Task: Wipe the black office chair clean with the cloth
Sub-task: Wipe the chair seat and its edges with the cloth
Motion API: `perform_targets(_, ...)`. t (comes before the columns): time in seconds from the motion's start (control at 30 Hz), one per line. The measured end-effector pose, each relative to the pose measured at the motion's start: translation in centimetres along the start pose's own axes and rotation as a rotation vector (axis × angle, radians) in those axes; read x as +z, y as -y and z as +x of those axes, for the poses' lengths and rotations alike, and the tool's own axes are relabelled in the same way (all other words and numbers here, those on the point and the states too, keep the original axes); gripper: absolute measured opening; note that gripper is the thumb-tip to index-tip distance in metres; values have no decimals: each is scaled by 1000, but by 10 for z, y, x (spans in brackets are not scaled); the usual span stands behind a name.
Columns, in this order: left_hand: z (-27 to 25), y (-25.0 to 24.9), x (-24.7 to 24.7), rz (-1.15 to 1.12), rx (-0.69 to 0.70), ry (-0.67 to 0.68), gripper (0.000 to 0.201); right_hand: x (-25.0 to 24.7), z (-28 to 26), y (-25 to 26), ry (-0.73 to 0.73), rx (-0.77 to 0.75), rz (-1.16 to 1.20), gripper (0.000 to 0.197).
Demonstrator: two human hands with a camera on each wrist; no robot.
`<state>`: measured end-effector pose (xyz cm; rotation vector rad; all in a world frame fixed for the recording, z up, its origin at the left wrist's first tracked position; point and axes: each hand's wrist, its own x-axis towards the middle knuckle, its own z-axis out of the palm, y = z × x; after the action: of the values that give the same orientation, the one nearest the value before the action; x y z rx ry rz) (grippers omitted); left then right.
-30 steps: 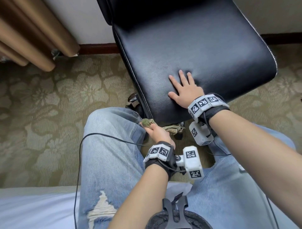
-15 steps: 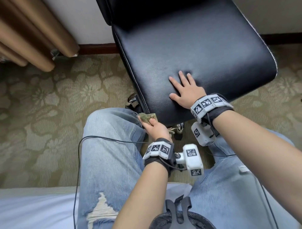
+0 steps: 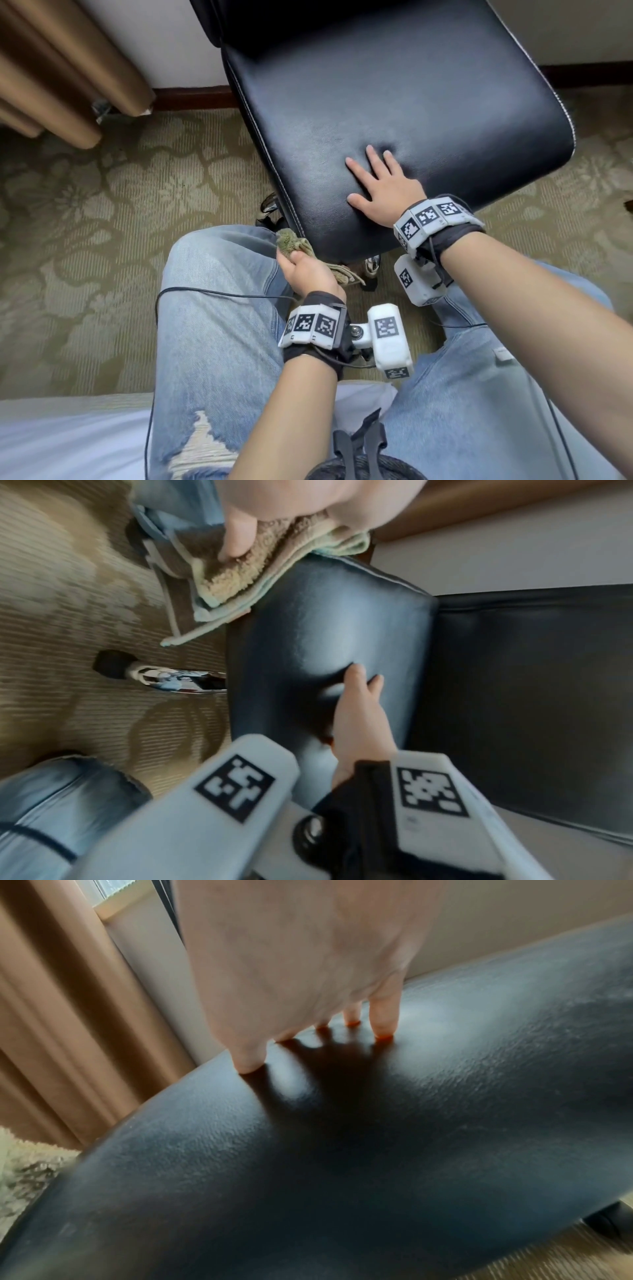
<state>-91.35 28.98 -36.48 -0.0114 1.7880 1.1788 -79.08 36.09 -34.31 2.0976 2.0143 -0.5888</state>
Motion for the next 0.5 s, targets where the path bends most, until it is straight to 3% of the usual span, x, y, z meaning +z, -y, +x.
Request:
perform_targets(0.2, 0, -18, 11, 112, 177, 58, 40, 0, 1, -2, -9, -11, 6, 61)
perform_targets(0.33, 8, -32, 18, 271, 163, 86, 41, -2, 0, -4, -10, -27, 14, 60)
perform_targets(0.5, 4, -35, 21, 466, 139, 204, 57, -3, -3, -5, -17, -43, 8, 60)
